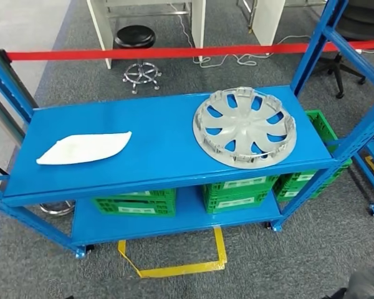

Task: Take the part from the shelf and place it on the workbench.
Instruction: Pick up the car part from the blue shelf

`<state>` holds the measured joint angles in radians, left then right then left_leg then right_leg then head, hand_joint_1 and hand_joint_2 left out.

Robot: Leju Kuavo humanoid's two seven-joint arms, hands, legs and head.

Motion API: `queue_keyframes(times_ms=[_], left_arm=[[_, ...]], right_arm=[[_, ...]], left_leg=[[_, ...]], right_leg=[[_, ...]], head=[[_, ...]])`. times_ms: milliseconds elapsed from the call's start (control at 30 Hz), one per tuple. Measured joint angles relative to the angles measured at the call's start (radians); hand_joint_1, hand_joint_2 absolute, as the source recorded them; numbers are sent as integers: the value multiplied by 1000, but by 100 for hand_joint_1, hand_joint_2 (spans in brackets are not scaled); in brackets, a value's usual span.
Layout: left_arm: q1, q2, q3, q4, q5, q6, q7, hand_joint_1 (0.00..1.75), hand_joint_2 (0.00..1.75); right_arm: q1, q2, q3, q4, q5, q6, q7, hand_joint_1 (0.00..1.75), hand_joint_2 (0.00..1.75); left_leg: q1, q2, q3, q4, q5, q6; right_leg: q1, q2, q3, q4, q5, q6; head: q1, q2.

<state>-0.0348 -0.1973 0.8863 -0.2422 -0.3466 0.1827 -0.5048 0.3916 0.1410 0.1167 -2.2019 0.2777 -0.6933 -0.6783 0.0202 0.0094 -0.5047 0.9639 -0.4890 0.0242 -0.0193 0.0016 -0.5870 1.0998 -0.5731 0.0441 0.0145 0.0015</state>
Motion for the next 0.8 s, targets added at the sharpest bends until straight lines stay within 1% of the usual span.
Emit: queue_keyframes(times_ms=[33, 67, 100, 133, 167, 200, 233, 267, 300, 367, 400, 433, 467, 500, 533, 567, 600, 633, 667, 733, 767, 800], left_arm=[[0, -1, 1, 0, -2, -2, -3, 0, 175], [0, -2, 2, 0, -3, -4, -5, 0, 175], [0, -4, 4, 0, -5, -4, -6, 0, 175], [0, -5, 7, 0, -6, -4, -7, 0, 175], [0, -6, 9, 0, -9, 0, -8, 0, 175], [0, -7, 12, 0, -13, 7, -7, 0, 175], [0, -6, 14, 0, -17, 16, -7, 0, 175], [0, -5, 15, 0, -23, 25, -5, 0, 175], [0, -4, 15, 0, -27, 33, -4, 0, 175], [0, -3, 16, 0, -31, 40, -3, 0, 175], [-1, -3, 16, 0, -31, 41, -3, 0, 175], [-1, -2, 16, 0, -32, 42, -3, 0, 175], [-2, -2, 16, 0, -32, 42, -3, 0, 175], [-2, -2, 16, 0, -32, 43, -3, 0, 175], [-2, -2, 16, 0, -32, 43, -3, 0, 131], [-2, -2, 17, 0, -31, 43, -2, 0, 87], [0, -2, 18, 0, -29, 44, 0, 0, 44], [1, -1, 20, 0, -25, 45, 3, 0, 0], [2, 0, 23, 0, -21, 46, 6, 0, 0], [2, 2, 32, 0, -15, 49, 11, 0, 0], [2, 2, 37, 0, -14, 51, 14, 0, 0], [1, 3, 40, 0, -13, 53, 16, 0, 0]], right_arm=[[1, 0, 0, 0, 5, 0, 0, 0, 0], [2, -1, 0, 0, 12, 0, 0, 0, 0], [3, -2, 0, 1, 19, 0, 0, 0, 0], [3, -3, 0, 2, 28, -1, 0, 0, 0], [3, -5, 2, 2, 36, -1, 0, 0, 0], [2, -7, 3, 3, 42, -1, 0, 0, 0], [0, -8, 5, 4, 47, -1, 0, 0, 0], [-2, -9, 8, 6, 51, 0, 0, 0, 0], [-3, -9, 9, 7, 53, 0, 0, 0, 0], [-3, -9, 11, 9, 56, 0, 0, 0, 0], [-3, -9, 11, 10, 57, -1, 0, 0, 0], [-4, -9, 12, 10, 57, -1, 0, 0, 0], [-4, -9, 12, 10, 57, -1, 0, 0, 0], [-4, -9, 13, 10, 57, -1, 0, 0, 0], [-5, -9, 14, 10, 57, -1, 0, 0, 0], [-5, -9, 15, 11, 57, -1, 0, 0, 0], [-5, -9, 15, 11, 57, -1, 0, 0, 0], [-5, -9, 16, 12, 56, -1, 0, 0, 0], [-5, -9, 16, 13, 55, -1, 0, 0, 0], [-6, -9, 18, 15, 54, -1, 0, 0, 0], [-7, -9, 19, 17, 53, -1, 0, 0, 0], [-8, -9, 21, 18, 52, -1, 0, 0, 0]], left_leg=[[1, 1, -1, -2, 1, 2], [1, 2, -1, -2, 1, 2], [1, 3, -1, -1, 1, 1], [2, 3, 0, 0, -1, -2], [5, 2, 2, 3, -4, -6], [9, 2, 3, 8, -9, -14], [9, 1, 2, 16, -15, -23], [9, 0, 0, 24, -20, -31], [7, 0, -3, 30, -23, -39], [7, 0, -6, 35, -24, -48], [9, 0, -6, 38, -27, -51], [10, 0, -12, 52, -38, -54], [10, 0, -26, 84, -60, -55], [8, -1, -50, 137, -89, -55], [7, -1, -82, 205, -121, -54], [5, -1, -114, 271, -145, -52], [4, -1, -137, 316, -155, -49], [2, -1, -146, 329, -145, -44], [-1, -1, -139, 305, -117, -37], [-11, -4, -93, 188, -42, -18], [-15, -5, -71, 130, -18, -11], [-18, -6, -57, 92, -8, -7]], right_leg=[[-2, 0, -32, 66, -30, 4], [-3, 0, -62, 126, -50, 8], [-6, 0, -80, 160, -53, 12], [-8, -1, -79, 155, -35, 16], [-11, -2, -58, 110, -1, 20], [-15, -3, -25, 41, 33, 25], [-15, -4, 7, -22, 55, 28], [-15, -3, 30, -65, 65, 24], [-14, -2, 40, -83, 62, 17], [-11, 1, 39, -79, 58, -5], [-10, 1, 38, -77, 58, -12], [-10, 1, 37, -77, 58, -19], [-9, -1, 37, -77, 58, -26], [-8, -2, 37, -78, 59, -30], [-6, -3, 37, -78, 58, -33], [-4, -3, 37, -78, 58, -36], [-1, -3, 37, -78, 57, -37], [2, -2, 38, -78, 56, -39], [5, 0, 40, -78, 56, -39], [8, 2, 44, -77, 55, -40], [11, 3, 43, -77, 54, -39], [12, 3, 41, -76, 54, -36]], head=[[2, 0], [4, 0], [4, 0], [3, 0], [4, 0], [4, 0], [7, 0], [9, 0], [10, 0], [8, 0], [6, 0], [5, 0], [4, 0], [2, 0], [1, 0], [1, 0], [1, 0], [1, 0], [1, 0], [1, 0], [1, 0], [1, 0]])
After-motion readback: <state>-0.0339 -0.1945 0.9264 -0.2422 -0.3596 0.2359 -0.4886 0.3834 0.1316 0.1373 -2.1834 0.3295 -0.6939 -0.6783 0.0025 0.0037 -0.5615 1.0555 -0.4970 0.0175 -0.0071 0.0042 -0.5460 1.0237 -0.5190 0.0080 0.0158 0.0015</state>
